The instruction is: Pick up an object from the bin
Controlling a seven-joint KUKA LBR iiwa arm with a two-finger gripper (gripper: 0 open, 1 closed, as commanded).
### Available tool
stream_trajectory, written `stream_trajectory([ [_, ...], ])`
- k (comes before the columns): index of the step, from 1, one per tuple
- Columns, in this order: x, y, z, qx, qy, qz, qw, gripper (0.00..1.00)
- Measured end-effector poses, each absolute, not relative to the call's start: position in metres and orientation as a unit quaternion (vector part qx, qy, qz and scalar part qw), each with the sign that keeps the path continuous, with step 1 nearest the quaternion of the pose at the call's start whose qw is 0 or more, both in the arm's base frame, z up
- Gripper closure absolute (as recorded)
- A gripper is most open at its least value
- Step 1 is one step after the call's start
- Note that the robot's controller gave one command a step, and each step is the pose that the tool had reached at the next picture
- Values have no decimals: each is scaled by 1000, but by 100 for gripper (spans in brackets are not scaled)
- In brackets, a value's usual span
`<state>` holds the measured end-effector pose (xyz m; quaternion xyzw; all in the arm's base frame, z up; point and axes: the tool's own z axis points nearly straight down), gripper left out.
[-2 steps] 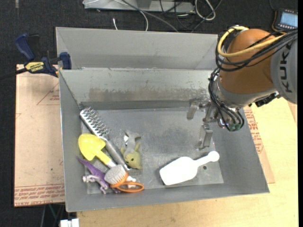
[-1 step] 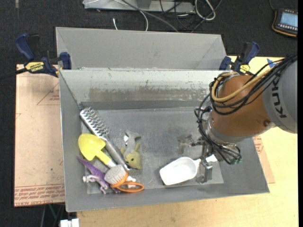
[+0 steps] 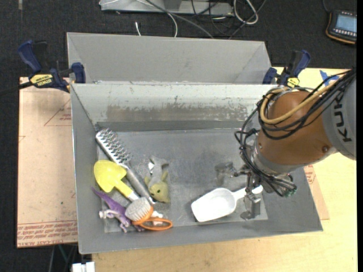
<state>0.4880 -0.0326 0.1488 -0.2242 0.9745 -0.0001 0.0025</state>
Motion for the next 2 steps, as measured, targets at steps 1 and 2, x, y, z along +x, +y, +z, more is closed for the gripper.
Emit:
stream_trajectory([
  [1,502,-24,137,-218,976,2,0,0],
  [2,500,-21,70,-278,961,0,6,0],
])
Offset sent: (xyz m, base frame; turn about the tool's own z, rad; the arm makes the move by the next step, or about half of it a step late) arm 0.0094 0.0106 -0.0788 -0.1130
